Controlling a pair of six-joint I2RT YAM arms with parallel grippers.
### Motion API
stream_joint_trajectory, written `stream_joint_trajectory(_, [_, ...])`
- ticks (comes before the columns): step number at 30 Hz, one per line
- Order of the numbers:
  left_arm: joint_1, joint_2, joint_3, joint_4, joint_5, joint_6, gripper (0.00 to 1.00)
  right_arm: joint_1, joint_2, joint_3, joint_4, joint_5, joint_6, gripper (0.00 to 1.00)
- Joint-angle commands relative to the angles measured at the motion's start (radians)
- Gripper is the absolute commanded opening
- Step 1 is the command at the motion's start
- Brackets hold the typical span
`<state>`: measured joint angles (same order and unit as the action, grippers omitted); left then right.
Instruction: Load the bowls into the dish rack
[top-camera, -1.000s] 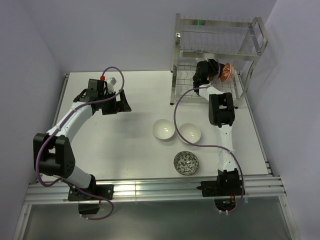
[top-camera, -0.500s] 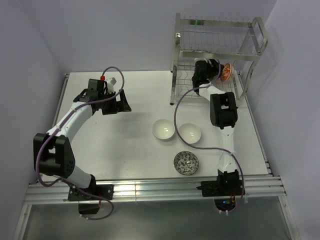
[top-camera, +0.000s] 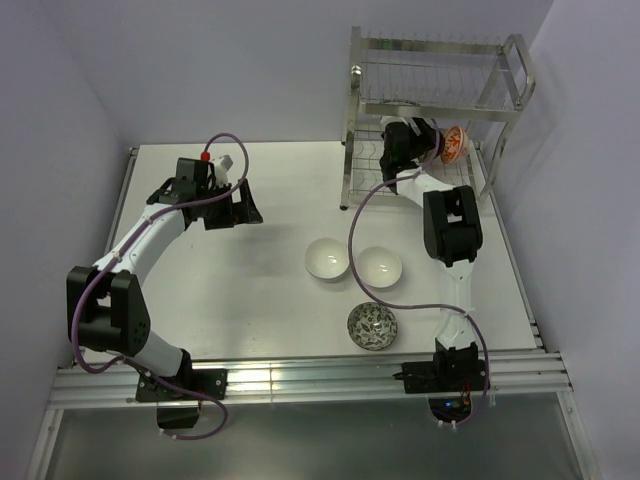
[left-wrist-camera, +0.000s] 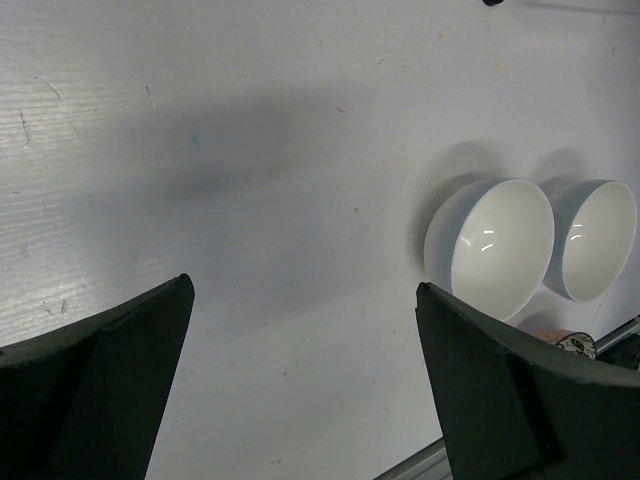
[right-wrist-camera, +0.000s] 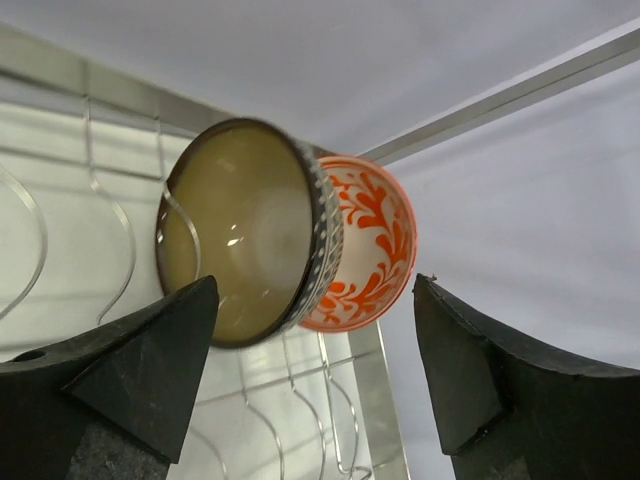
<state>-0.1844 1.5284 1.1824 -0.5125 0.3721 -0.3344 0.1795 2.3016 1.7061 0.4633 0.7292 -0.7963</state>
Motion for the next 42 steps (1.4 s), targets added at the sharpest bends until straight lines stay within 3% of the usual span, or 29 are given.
stream_joint_trajectory(1, [0.005, -0.045, 0.023, 0.017, 0.016, 0.014, 0.99, 0.012, -0.108, -0.045, -0.012, -0.033, 0.046, 0.86])
stream_joint_trajectory(12, [0.005, -0.059, 0.014, 0.006, 0.016, 0.047, 0.99, 0.018, -0.28, -0.218, -0.163, -0.131, 0.167, 0.89])
stream_joint_trajectory(35, [-0.02, -0.117, -0.032, 0.028, -0.01, 0.107, 0.99, 0.041, -0.528, -0.549, -0.173, -0.178, 0.209, 0.89])
stream_joint_trajectory(42, [-0.042, -0.201, -0.099, 0.061, 0.08, 0.207, 1.0, 0.049, -0.694, -0.655, -0.255, -0.226, 0.255, 0.89])
